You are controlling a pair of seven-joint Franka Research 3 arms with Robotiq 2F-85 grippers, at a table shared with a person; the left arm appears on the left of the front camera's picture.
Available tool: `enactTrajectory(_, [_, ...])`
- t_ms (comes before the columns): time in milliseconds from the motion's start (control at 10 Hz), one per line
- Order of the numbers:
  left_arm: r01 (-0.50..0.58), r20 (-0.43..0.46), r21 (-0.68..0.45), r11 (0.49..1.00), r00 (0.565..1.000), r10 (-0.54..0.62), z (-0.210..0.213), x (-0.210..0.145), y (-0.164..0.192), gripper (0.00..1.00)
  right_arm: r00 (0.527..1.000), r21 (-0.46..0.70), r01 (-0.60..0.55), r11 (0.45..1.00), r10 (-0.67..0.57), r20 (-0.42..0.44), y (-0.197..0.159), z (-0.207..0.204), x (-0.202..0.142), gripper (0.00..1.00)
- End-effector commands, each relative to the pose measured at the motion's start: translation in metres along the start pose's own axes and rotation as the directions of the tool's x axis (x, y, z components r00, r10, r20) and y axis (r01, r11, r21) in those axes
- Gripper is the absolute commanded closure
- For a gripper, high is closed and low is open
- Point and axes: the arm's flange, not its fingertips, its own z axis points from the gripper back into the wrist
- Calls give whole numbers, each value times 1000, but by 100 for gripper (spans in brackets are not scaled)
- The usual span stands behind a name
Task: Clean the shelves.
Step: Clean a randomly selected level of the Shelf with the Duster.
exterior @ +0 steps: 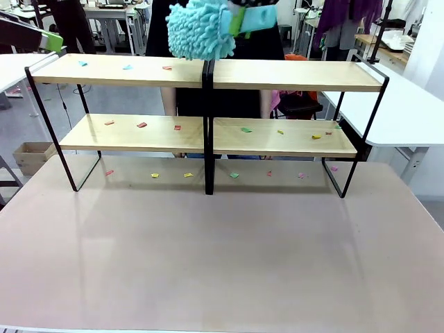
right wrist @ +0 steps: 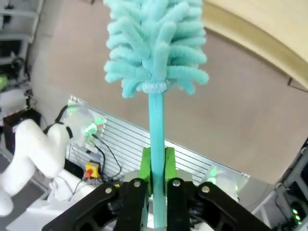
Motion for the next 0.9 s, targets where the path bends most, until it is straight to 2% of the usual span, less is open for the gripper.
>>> enactTrajectory(0, [0, 1, -1, 1000, 1000, 0, -1, -1, 0, 0, 995, -18, 94, 995, -93, 25, 28, 6, 34, 88])
enactTrajectory(200, [0, 1, -1, 1000, 1000, 0, -1, -1, 0, 0, 992, -59, 119, 991, -117, 40, 44, -4, 42, 88])
enactTrajectory(500, [0, 1, -1, 1000, 1000, 0, -1, -1, 0, 0, 998, -48, 61, 997, -60, 4, 74, -22, 47, 88])
enactTrajectory(800, [0, 1, -1, 1000, 1000, 0, -1, -1, 0, 0, 1000, -49, 25, 998, -26, -14, 99, -30, 69, 88])
